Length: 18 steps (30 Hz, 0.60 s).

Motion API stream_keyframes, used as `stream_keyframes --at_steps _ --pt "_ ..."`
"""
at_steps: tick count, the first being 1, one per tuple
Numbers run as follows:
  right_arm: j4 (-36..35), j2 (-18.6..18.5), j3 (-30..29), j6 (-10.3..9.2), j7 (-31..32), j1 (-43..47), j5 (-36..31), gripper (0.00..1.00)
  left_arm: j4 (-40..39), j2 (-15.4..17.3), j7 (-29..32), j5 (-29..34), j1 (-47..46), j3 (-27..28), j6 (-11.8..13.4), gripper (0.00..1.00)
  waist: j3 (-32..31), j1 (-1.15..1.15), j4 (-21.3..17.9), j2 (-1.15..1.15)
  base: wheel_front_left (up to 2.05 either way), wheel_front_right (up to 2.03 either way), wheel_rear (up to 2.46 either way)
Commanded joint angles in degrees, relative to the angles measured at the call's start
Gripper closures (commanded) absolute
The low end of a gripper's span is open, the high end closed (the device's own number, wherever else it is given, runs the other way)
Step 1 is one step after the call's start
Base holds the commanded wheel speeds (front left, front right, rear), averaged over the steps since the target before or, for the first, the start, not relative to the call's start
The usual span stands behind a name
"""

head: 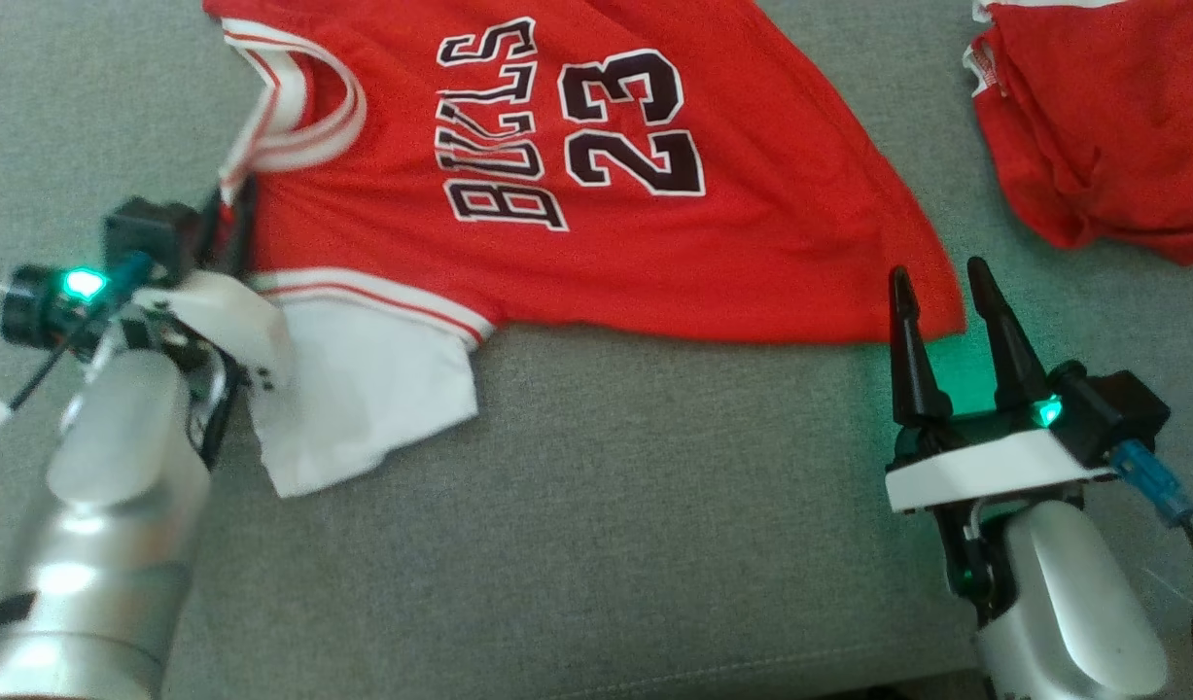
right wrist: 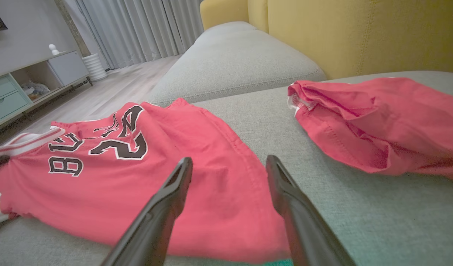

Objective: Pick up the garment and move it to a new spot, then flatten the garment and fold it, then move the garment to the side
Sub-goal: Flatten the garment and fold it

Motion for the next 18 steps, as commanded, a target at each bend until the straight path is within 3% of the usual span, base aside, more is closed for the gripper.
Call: stream_keyframes --at_steps 1,8,9,10,18 --pt "-2.0 -0.1 1.5 -0.04 -0.5 -2.0 -0.2 0.0 -1.2 3.4 -3.3 -0.4 -4.4 2.1 0.9 1.0 0.4 -0.01 -0.2 0.0 0.0 0.0 0.0" --pt "-1.7 -0.1 1.6 -0.04 -0.5 -3.1 -0.1 0.0 0.5 3.9 -9.4 -0.4 -9.6 2.5 1.4 1.0 0.8 -0.01 -0.2 0.0 0.0 0.0 0.0" --pt "-1.6 -0.1 1.6 -0.04 -0.5 -3.1 -0.1 0.0 1.0 3.8 -9.7 -0.6 -10.0 2.4 1.2 0.7 0.7 -0.01 -0.2 0.0 0.0 0.0 0.0" --pt "-1.5 -0.1 1.6 -0.04 -0.5 -3.2 -0.1 0.0 1.6 3.6 -9.9 -0.7 -10.3 2.3 1.0 0.0 0.6 -0.01 0.0 0.0 0.0 0.0 0.0" --pt "-1.0 -0.1 0.8 -0.04 -0.5 -3.1 -0.2 0.0 0.0 2.7 -10.8 -1.8 -7.4 2.5 0.7 0.0 -2.1 -0.01 2.2 0.0 0.0 0.0 0.0"
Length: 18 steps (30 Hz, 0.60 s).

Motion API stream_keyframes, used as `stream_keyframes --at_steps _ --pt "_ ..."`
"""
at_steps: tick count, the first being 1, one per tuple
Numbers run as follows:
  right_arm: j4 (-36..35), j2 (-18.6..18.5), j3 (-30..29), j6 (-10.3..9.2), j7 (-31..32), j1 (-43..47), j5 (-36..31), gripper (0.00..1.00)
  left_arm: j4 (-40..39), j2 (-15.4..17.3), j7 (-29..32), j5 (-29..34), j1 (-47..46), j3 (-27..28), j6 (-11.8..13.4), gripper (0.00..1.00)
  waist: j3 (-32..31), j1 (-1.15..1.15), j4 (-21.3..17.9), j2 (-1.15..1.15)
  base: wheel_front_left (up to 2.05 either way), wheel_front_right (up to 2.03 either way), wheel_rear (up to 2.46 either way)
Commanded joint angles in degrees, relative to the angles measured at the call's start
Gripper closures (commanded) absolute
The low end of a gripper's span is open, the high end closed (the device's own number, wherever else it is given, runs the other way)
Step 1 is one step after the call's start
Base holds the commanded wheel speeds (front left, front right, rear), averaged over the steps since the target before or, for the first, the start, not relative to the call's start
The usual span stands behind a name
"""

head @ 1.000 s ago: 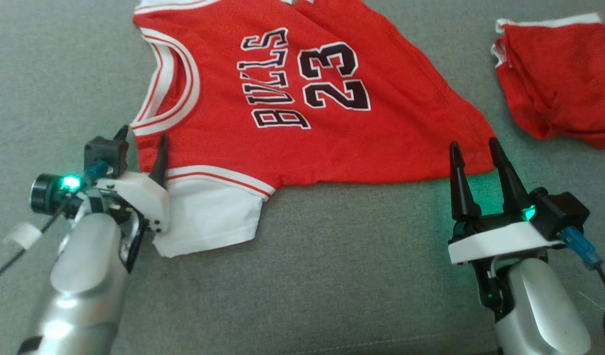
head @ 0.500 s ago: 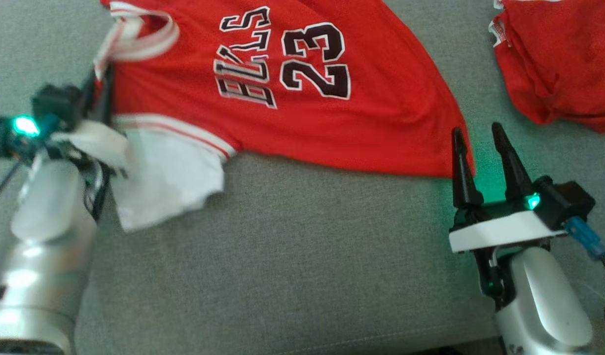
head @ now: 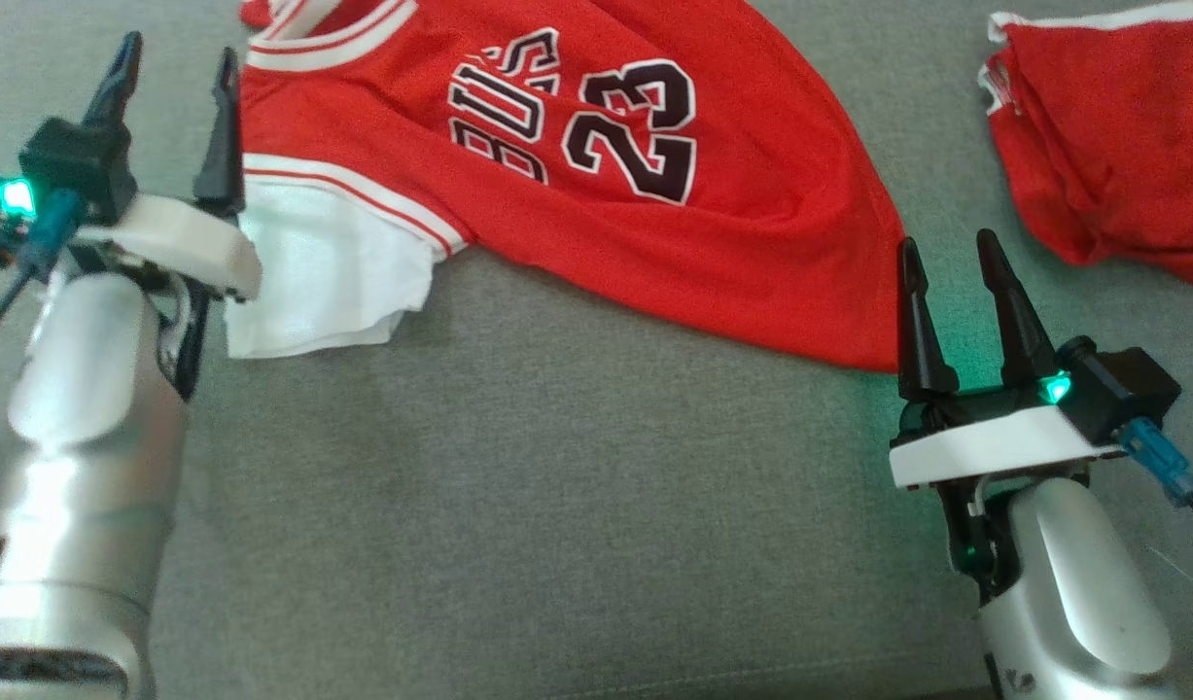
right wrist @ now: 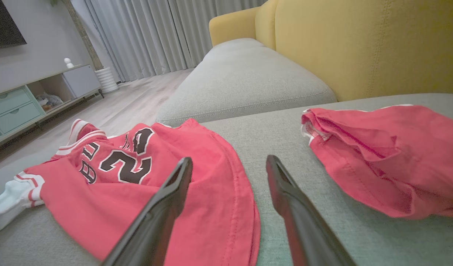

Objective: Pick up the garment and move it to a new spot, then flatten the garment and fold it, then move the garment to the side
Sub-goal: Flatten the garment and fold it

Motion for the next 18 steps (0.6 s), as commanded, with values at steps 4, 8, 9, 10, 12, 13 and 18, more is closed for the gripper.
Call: stream_keyframes --at_steps 4,8,9,10,12,13,18 --pt "-1.0 -0.1 0.4 -0.04 -0.4 -0.3 -0.6 0.0 -7.9 0.8 -0.6 -1.3 5.5 2.7 0.2 0.0 -3.0 0.0 2.5 0.0 0.0 0.0 0.0" --pt "-0.5 -0.1 -0.1 -0.04 -0.4 0.4 -0.8 0.0 -15.3 -1.1 -0.6 -2.1 13.3 3.5 1.0 0.0 -5.6 0.0 4.4 0.0 0.0 0.0 0.0" --pt "-0.4 -0.1 -0.2 -0.04 -0.4 0.6 -0.8 0.0 -17.1 -1.8 -0.6 -2.4 15.5 3.6 1.2 0.0 -6.2 0.0 4.8 0.0 0.0 0.0 0.0" --pt "-0.2 -0.1 -0.4 -0.04 -0.4 0.9 -0.8 0.0 -18.8 -2.4 -0.6 -2.5 17.6 3.8 1.5 0.0 -6.7 0.0 5.1 0.0 0.0 0.0 0.0" --pt "0.0 -0.1 -0.6 -0.04 -0.4 1.5 -0.8 0.0 -22.0 -3.9 -0.6 -3.0 22.0 3.9 2.2 0.0 -7.7 0.0 5.9 0.0 0.0 0.0 0.0" --pt "0.1 -0.1 -0.7 -0.04 -0.4 1.8 -0.8 0.0 -23.5 -4.6 -0.6 -3.1 24.1 4.0 2.7 0.0 -8.2 0.0 6.3 0.0 0.0 0.0 0.0" --pt "0.2 -0.1 -0.8 -0.04 -0.4 3.0 -0.6 0.0 -29.0 -7.2 -0.6 -4.2 31.8 4.6 4.2 0.0 -9.1 0.0 7.4 0.0 0.0 0.0 0.0"
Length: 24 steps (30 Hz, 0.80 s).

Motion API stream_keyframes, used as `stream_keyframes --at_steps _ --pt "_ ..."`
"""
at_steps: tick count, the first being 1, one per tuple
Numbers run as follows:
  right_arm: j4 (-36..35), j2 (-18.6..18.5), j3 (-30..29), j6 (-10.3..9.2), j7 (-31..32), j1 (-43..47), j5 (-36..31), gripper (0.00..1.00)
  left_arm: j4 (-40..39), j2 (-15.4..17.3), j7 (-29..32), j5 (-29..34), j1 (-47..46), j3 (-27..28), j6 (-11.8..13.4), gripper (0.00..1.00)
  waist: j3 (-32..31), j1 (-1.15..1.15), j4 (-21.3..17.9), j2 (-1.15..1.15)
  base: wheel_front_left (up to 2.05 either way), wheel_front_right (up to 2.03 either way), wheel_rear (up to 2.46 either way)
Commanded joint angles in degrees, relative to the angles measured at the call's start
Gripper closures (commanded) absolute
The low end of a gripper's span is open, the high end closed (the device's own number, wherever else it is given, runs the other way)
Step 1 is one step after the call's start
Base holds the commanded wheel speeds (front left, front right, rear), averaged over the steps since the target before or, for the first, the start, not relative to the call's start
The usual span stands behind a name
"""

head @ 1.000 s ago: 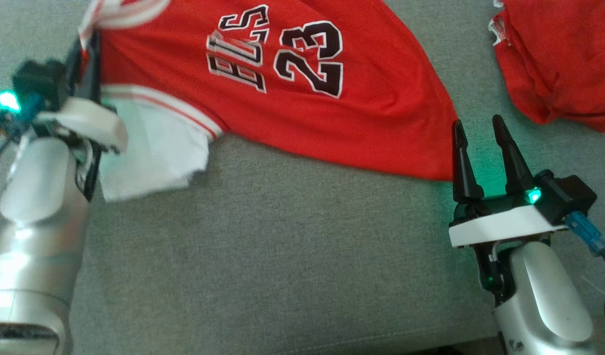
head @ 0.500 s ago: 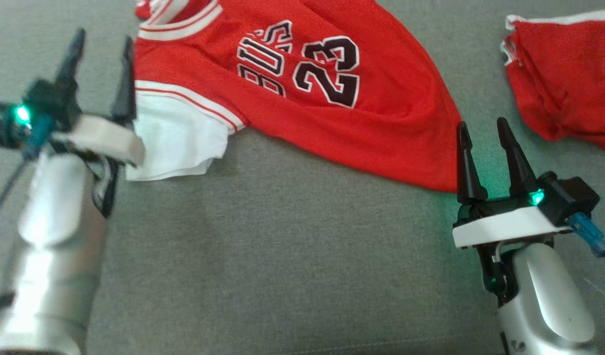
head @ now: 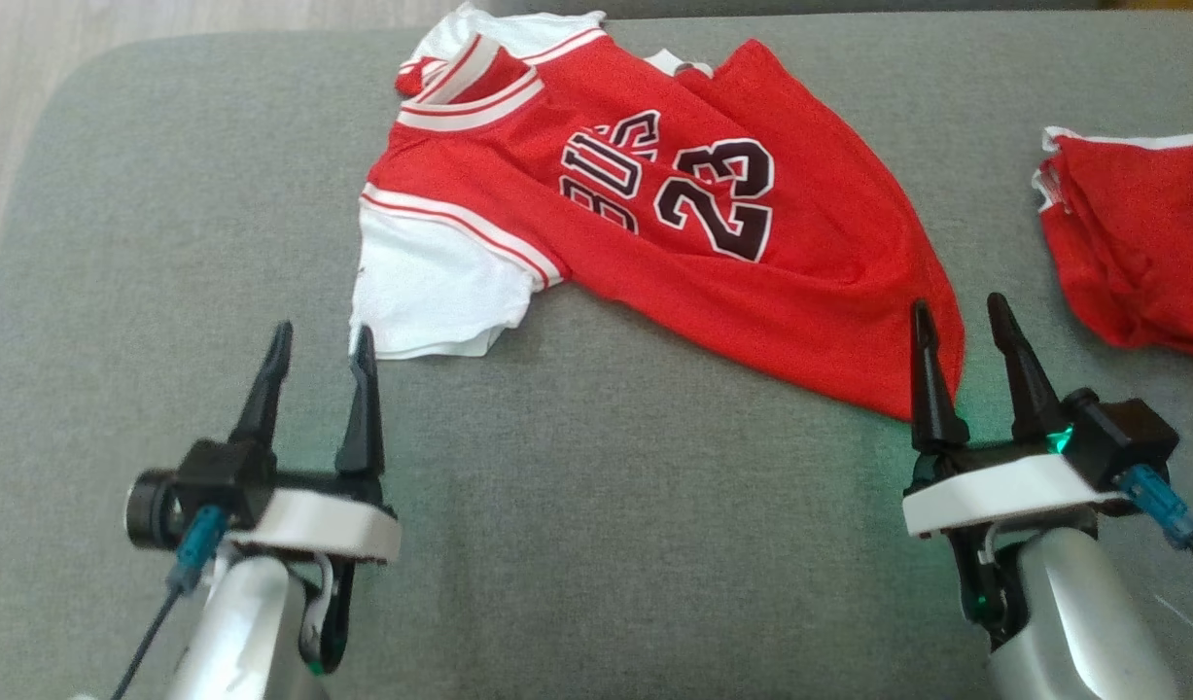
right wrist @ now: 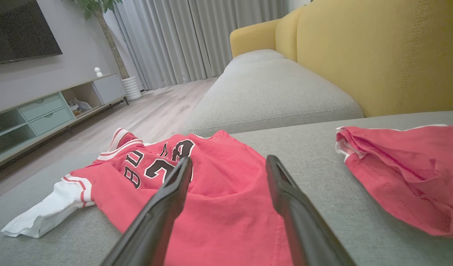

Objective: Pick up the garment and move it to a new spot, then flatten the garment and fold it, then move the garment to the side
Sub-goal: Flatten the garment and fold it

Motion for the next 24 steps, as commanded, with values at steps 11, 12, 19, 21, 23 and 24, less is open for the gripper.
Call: stream_keyframes --at_steps 11,12,19,21,23,24 --pt "-1.9 -0.1 2.2 -0.04 -0.4 -1.3 -0.4 0.0 0.8 1.9 2.6 1.1 -2.7 0.1 -0.5 0.0 1.8 0.02 -0.5 0.0 0.0 0.0 0.0" --pt "-2.0 -0.1 2.2 -0.04 -0.4 -1.5 -0.4 0.0 1.9 2.3 3.4 1.3 -3.5 0.0 -0.6 0.0 2.3 0.02 -0.9 0.0 0.0 0.0 0.0" --pt "-2.6 -0.1 2.1 -0.04 -0.4 -1.8 -0.1 0.0 10.0 4.5 6.7 1.5 -8.5 1.1 0.8 0.0 5.2 0.02 -3.2 0.0 0.0 0.0 0.0" --pt "-2.8 -0.1 2.1 -0.04 -0.4 -1.9 -0.1 0.0 12.8 5.1 7.7 1.5 -9.8 1.5 1.5 0.0 5.8 0.02 -3.7 0.0 0.0 0.0 0.0" --pt "-2.9 -0.1 2.1 -0.04 -0.4 -1.9 -0.1 0.0 15.2 5.5 8.4 1.4 -10.9 1.6 1.7 0.0 6.2 0.02 -4.1 0.0 0.0 0.0 0.0" --pt "-3.0 -0.1 2.1 -0.04 -0.4 -2.0 0.0 0.0 16.3 5.6 8.6 1.3 -11.4 1.6 1.8 0.0 6.4 0.02 -4.2 0.0 0.0 0.0 0.0"
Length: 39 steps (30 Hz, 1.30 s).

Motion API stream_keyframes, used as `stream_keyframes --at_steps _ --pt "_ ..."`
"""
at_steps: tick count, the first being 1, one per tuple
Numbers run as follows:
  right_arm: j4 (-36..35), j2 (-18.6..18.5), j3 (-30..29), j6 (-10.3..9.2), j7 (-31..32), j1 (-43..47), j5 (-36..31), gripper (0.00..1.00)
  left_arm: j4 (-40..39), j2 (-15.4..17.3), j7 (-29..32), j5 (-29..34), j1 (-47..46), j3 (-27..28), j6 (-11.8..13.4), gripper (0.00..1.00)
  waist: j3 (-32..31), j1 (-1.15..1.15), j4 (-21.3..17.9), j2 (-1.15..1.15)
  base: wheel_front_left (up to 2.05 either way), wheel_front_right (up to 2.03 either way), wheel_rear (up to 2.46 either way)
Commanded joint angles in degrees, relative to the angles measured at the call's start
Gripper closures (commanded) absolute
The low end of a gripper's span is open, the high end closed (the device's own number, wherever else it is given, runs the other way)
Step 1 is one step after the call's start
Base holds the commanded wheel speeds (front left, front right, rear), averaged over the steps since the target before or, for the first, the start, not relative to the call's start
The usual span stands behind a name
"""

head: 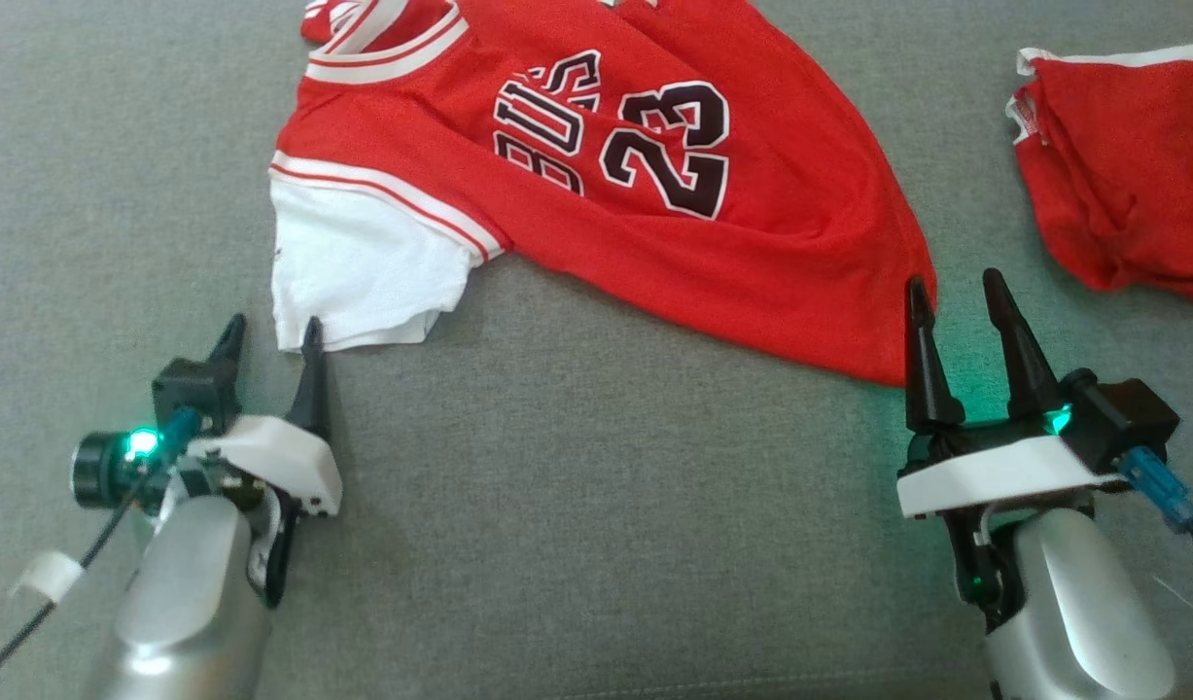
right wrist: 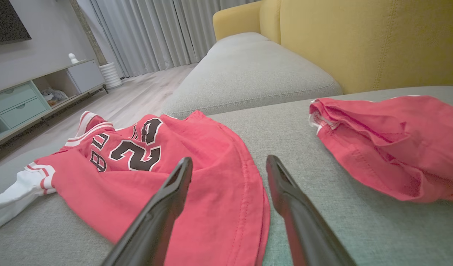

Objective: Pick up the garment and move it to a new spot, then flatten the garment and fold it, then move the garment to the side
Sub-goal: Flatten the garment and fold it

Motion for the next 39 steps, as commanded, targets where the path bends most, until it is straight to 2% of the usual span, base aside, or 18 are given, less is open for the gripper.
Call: stream_keyframes --at_steps 1,6,7,8,13,18,25,29,39 --pt "-2.2 -0.1 1.4 -0.04 -0.4 -1.3 0.0 0.0 -0.2 2.1 0.4 0.2 -2.0 2.1 0.6 0.0 0.4 -0.01 -0.3 0.0 0.0 0.0 0.0" --pt "-2.3 -0.1 1.1 -0.04 -0.4 -1.4 0.2 0.0 4.1 2.1 1.3 -0.3 -3.5 1.6 -0.3 0.0 0.5 -0.01 -0.5 0.0 0.0 0.0 0.0" --pt "-2.3 -0.1 1.1 -0.04 -0.4 -1.4 0.2 0.0 4.8 2.1 1.5 -0.3 -3.7 1.3 -0.6 0.3 0.4 -0.01 -0.4 0.0 0.0 0.0 0.0" --pt "-2.1 -0.1 1.1 -0.04 -0.4 -1.3 0.1 0.0 5.6 1.9 0.8 -0.6 -4.0 1.0 -1.2 1.0 0.2 -0.01 -0.3 0.0 0.0 0.0 0.0" --pt "-1.1 -0.1 1.2 -0.04 -0.4 0.4 -0.4 0.0 4.5 1.5 -4.5 -1.3 -3.8 1.3 -1.4 1.0 -1.4 -0.01 -0.5 0.0 0.0 0.0 0.0" --pt "0.7 -0.1 1.0 -0.04 -0.3 2.9 0.0 0.0 -0.5 1.1 -8.1 -2.3 -1.9 2.7 -0.7 1.0 -3.5 -0.01 -0.6 0.0 0.0 0.0 0.0" --pt "4.0 -0.1 0.2 -0.04 1.1 4.9 0.5 0.0 -13.7 0.0 -8.9 -2.5 2.9 5.3 1.5 1.0 -5.9 -0.01 0.8 0.0 0.0 0.0 0.0" --pt "6.5 -0.1 -0.4 -0.04 2.3 4.4 1.8 0.0 -20.4 -0.7 -8.9 -1.8 6.5 5.7 1.6 1.0 -6.7 -0.01 1.9 0.0 0.0 0.0 0.0" --pt "15.2 -0.1 -0.1 -0.04 3.8 0.7 5.4 0.0 -25.6 -1.5 -8.9 -1.1 10.3 4.4 0.9 1.0 -7.4 -0.01 3.6 0.0 0.0 0.0 0.0"
